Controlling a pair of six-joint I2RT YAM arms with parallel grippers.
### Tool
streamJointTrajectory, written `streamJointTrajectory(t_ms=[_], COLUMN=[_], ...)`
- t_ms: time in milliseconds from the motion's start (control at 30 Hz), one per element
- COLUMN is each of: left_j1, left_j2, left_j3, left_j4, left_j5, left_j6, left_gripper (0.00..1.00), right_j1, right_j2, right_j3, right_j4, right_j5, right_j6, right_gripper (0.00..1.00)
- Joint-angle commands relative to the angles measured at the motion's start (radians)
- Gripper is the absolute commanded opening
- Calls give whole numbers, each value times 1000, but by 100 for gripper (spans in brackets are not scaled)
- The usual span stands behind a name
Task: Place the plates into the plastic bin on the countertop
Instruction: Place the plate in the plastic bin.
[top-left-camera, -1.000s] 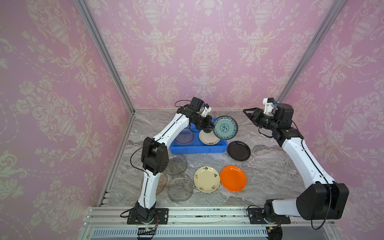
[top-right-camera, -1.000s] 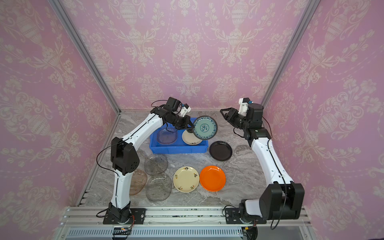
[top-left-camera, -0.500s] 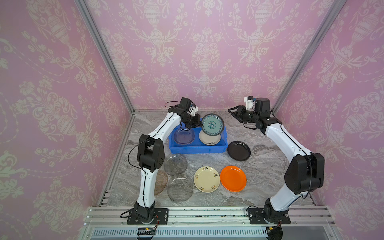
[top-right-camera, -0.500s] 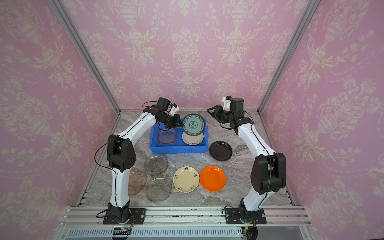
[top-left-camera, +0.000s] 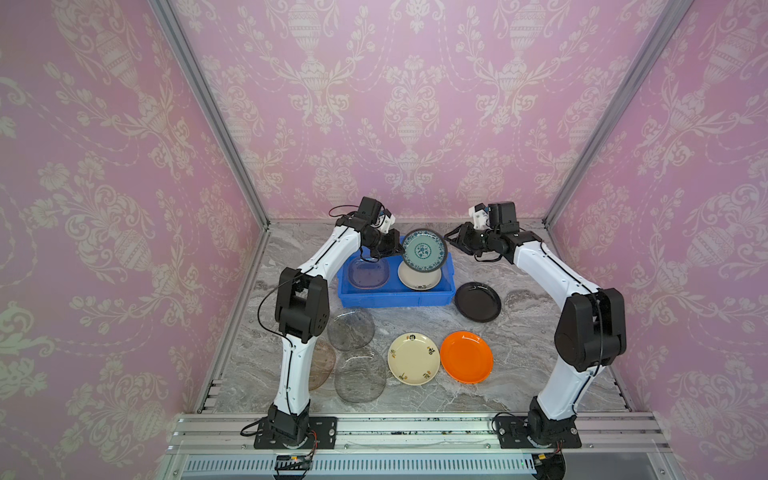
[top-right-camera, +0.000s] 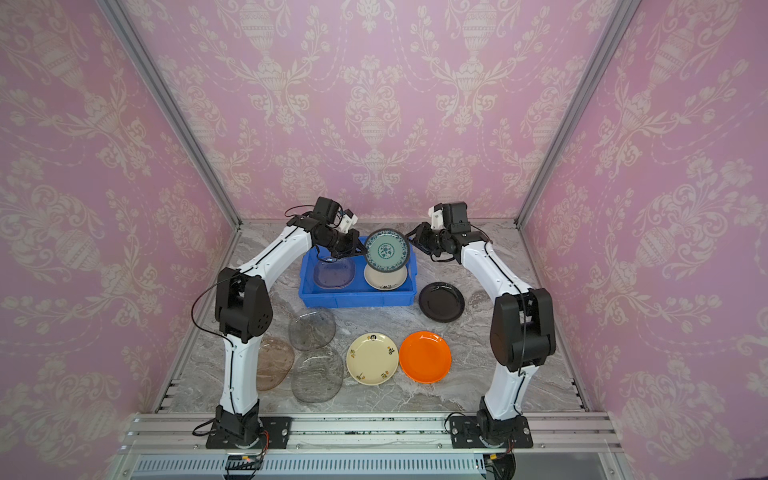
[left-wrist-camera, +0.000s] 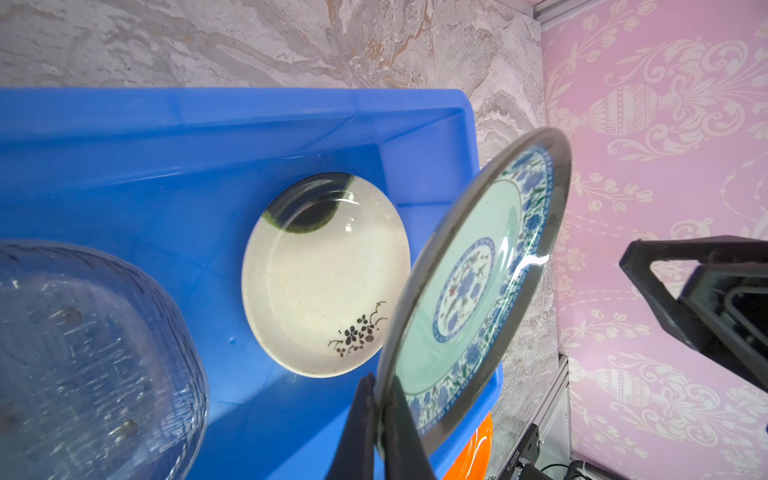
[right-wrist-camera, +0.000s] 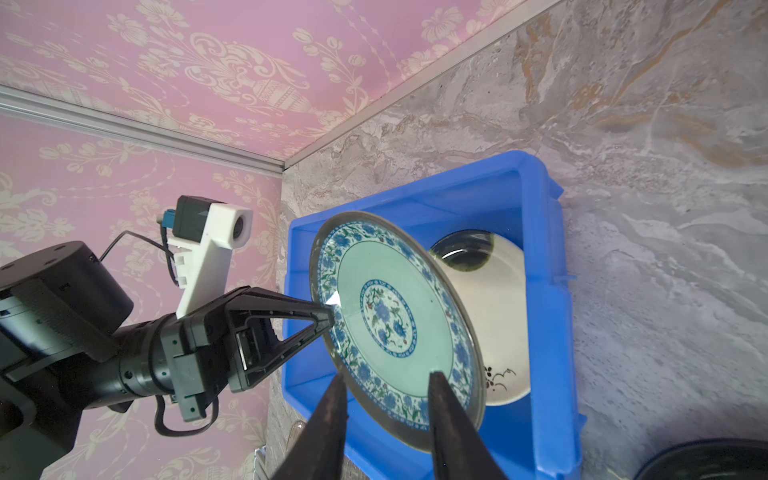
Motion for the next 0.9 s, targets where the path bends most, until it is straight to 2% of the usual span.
streamJointTrajectory(t_ms=[0, 367, 867], left_j1=[17, 14, -13], left_j2=[-3, 52, 117], left_j3=[-50, -125, -109], left_j4=[30, 101, 108], left_j5=[16, -3, -29], left_j6=[-14, -44, -61], left_gripper=[0, 0, 0], right_j1=[10, 11, 9], right_j2=[7, 15, 19], right_j3=[-7, 6, 3], right_j4=[9, 14, 14], right_j5=[12, 18, 18], right_j6=[-4, 8, 6], right_gripper=[35, 35, 35])
